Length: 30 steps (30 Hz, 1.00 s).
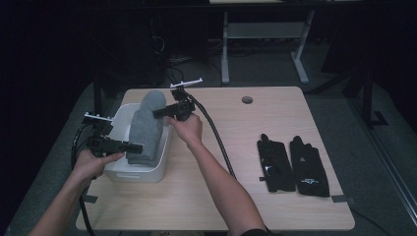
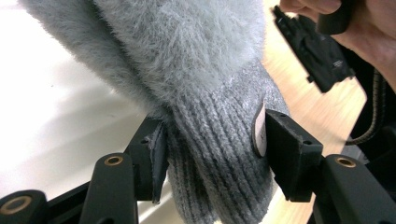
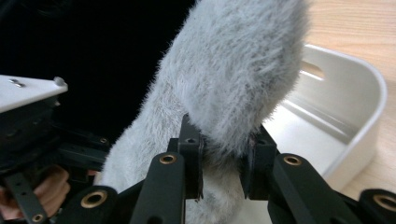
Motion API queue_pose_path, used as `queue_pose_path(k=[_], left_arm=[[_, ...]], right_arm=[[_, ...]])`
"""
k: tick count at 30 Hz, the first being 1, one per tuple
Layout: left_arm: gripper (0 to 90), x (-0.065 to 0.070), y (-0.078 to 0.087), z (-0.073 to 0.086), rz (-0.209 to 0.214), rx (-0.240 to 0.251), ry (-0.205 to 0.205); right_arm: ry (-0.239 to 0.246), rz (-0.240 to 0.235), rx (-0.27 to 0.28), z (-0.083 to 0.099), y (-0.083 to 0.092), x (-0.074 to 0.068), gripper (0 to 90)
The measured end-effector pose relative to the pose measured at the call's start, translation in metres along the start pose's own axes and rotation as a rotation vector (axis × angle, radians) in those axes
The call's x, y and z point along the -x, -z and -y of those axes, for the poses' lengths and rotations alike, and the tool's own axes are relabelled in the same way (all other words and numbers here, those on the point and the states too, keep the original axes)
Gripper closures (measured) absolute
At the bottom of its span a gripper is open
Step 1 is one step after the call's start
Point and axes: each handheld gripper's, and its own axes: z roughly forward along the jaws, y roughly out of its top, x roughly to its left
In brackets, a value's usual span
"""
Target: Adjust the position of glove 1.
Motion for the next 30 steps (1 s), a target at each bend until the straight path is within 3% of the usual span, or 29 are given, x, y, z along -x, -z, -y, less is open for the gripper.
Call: queue_pose_path(k=[14, 19, 21, 25, 28, 30], left_arm=[[41.9, -0.004, -0.021, -0.001, -0.074, -0.110, -0.031], [40.5, -0.006, -0.026, -0.001, -0.080, -0.127, -0.014], [39.8, -0.009, -0.028, 0.002, -0.103, -0.145, -0.007], [40.0, -0.016, -0.028, 0.007, -0.127, -0.140, 0.012], [38.5, -0.019, -0.024, 0.007, -0.122, -0.128, 0.025], [38.2, -0.018, -0.022, 0.007, -0.121, -0.113, 0.027]], right_arm=[[-0.011, 0.033, -0.022, 0.013, -0.009, 0.015, 72.6], [-0.008, 0.038, -0.020, 0.015, -0.011, 0.016, 72.1], [-0.008, 0.039, -0.028, 0.015, -0.011, 0.017, 71.3], [0.015, 0.087, -0.047, 0.016, -0.015, 0.017, 54.8], [0.011, 0.096, -0.017, 0.015, -0.013, 0.017, 44.9], [0.022, 0.105, 0.006, 0.013, -0.009, 0.015, 44.4]])
